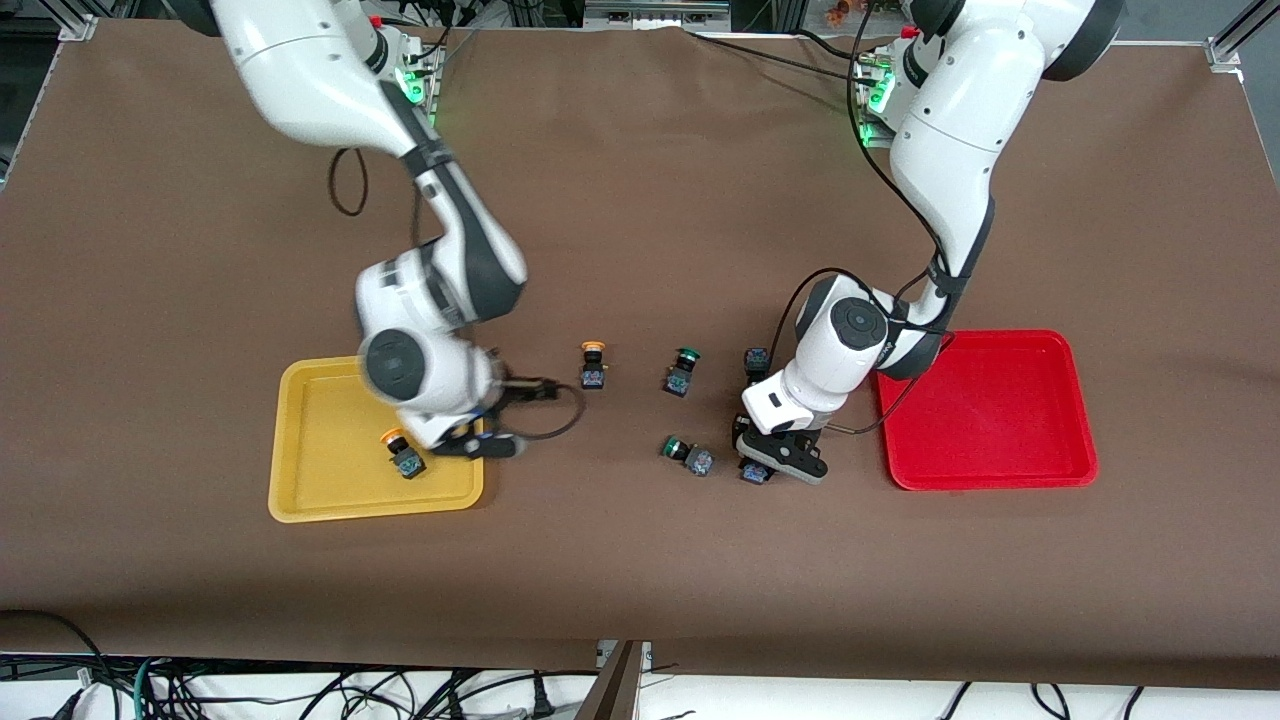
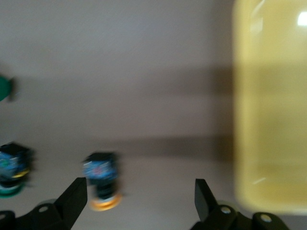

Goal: Place red and yellow buttons in trays
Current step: 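Grasp the red button with the left gripper while the right gripper grasps another orange button, then place the red button in the red tray while the right gripper places the orange button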

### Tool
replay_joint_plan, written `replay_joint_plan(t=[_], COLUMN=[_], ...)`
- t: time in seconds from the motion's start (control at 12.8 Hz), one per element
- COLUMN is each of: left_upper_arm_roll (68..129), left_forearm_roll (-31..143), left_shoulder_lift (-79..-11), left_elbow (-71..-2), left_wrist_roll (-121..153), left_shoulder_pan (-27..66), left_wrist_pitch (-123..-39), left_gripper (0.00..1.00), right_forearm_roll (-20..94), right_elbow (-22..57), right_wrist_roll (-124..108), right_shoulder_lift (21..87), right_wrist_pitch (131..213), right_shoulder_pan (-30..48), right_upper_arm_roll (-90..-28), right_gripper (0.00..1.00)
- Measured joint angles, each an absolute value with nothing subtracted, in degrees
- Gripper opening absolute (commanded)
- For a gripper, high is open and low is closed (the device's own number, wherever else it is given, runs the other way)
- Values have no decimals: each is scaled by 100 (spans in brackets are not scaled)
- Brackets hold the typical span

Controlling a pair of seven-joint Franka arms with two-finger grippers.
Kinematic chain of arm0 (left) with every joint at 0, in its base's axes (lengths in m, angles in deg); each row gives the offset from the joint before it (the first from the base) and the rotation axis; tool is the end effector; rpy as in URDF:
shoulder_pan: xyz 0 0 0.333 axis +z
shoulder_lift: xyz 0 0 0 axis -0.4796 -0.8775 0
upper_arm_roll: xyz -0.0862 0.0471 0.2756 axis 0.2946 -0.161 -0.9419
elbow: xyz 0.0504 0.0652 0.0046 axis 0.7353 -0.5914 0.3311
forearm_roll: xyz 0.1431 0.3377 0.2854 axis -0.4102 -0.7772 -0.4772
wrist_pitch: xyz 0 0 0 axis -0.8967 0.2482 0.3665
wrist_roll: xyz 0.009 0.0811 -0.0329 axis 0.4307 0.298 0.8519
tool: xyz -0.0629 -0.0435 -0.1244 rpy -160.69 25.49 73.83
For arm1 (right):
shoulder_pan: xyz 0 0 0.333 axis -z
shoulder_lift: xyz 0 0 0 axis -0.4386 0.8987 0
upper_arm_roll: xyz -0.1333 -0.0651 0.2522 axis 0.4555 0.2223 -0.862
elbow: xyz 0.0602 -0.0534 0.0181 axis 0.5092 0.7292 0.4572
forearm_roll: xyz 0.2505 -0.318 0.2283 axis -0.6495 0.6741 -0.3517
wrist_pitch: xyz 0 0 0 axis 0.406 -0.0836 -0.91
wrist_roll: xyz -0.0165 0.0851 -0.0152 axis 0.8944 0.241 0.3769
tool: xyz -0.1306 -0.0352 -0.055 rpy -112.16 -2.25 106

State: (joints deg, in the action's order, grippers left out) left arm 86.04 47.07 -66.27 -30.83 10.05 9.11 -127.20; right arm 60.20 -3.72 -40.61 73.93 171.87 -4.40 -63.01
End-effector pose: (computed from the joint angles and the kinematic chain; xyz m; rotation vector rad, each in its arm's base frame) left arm 0.6912 -0.3192 0.0738 2.8875 -0.5603 0.5441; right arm 0.6625 0.3967 0.1746 -2.9949 0.1241 0.2666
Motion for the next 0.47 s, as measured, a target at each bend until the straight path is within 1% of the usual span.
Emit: replay_joint_plan(t=[0.08, 0.16, 0.31, 0.39, 0.47], left_upper_arm_roll=[8589, 8564, 8510, 8491, 8485], left_forearm_roll=[4707, 4707, 4662, 4611, 4562], left_shoulder_lift=[-6419, -6128, -5459, -5200, -5049], left_elbow=[-3063, -3010, -2969, -2977, -2990], left_wrist_roll=[1004, 1003, 735, 443, 196], left_shoulder_pan=[932, 978, 1148, 1272, 1405], left_wrist_pitch=[-12210, -11402, -9716, -9113, -8831], left_gripper=[0, 0, 0, 0, 0], right_forearm_roll=[6020, 6020, 6020, 6020, 6020], right_elbow=[-322, -218, 76, 211, 362], right_wrist_roll=[-4531, -4800, -4937, -4937, -4936], right_shoulder_lift=[7431, 7473, 7549, 7579, 7598], right_wrist_pitch=[17375, 17606, 18036, 18215, 18411], right_shoulder_pan=[-731, -950, -1137, -1165, -1191], right_upper_arm_roll=[-6313, -6312, -6309, -6307, -6307], right_gripper=[99, 99, 99, 99, 99])
